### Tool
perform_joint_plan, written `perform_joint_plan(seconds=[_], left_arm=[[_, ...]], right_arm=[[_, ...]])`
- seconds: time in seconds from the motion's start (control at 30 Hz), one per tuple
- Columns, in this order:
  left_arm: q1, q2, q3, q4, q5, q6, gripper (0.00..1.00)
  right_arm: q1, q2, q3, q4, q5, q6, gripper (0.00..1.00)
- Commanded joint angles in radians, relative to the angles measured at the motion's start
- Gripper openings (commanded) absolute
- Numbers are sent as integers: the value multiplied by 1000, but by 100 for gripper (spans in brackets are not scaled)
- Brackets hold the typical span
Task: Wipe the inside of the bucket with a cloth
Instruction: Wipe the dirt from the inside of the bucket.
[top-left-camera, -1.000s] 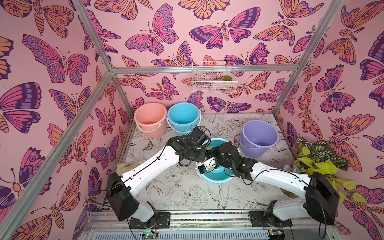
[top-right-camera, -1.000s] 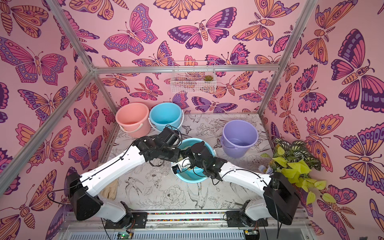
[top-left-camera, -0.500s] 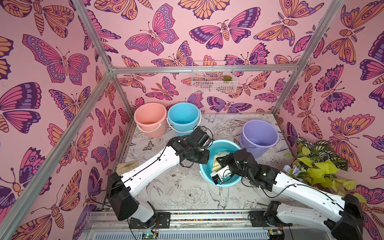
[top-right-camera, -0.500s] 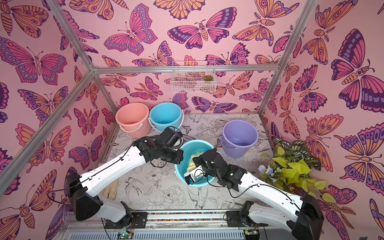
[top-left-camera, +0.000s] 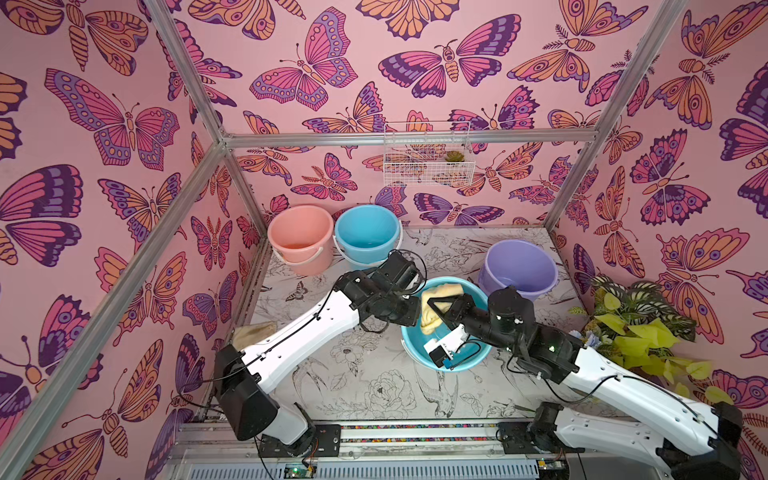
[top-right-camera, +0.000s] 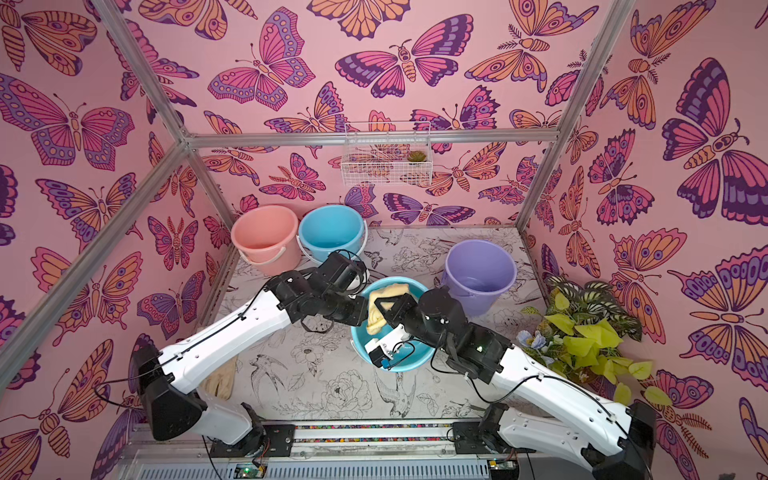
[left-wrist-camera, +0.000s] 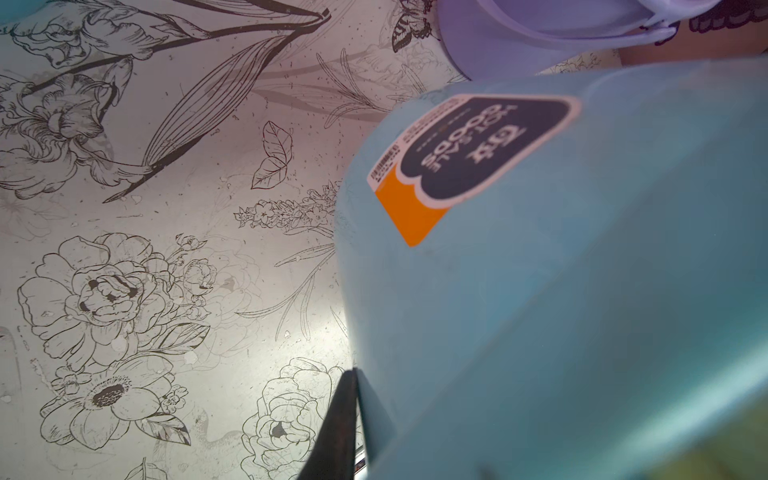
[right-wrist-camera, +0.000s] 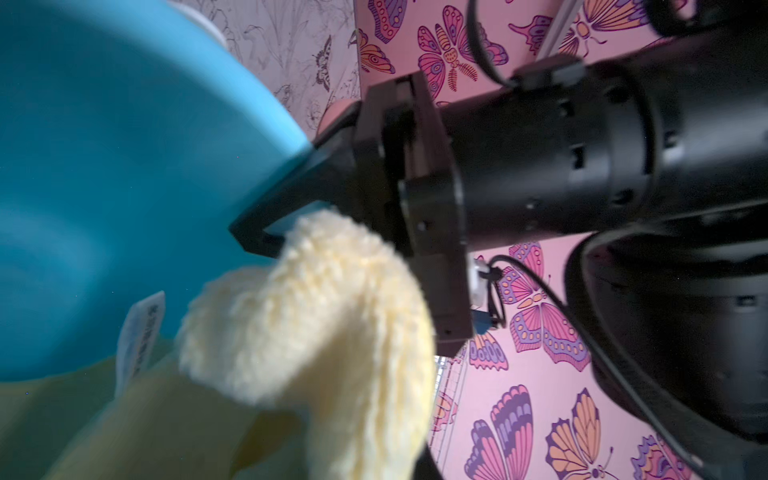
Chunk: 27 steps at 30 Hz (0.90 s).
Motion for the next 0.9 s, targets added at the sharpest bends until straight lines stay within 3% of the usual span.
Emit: perform_joint_plan(seconds=[0.0,0.33,0.87], left_arm=[[0,-2,16,0,25,-15,0],[0,-17,9,1,25,-13,0],[-1,-33,4,0,22,-8,0]], right_arm=[[7,34,31,25,-11,-47,0],[-1,156,-42,67,86,10,0],[-115,463,-79,132,-33,216,0]])
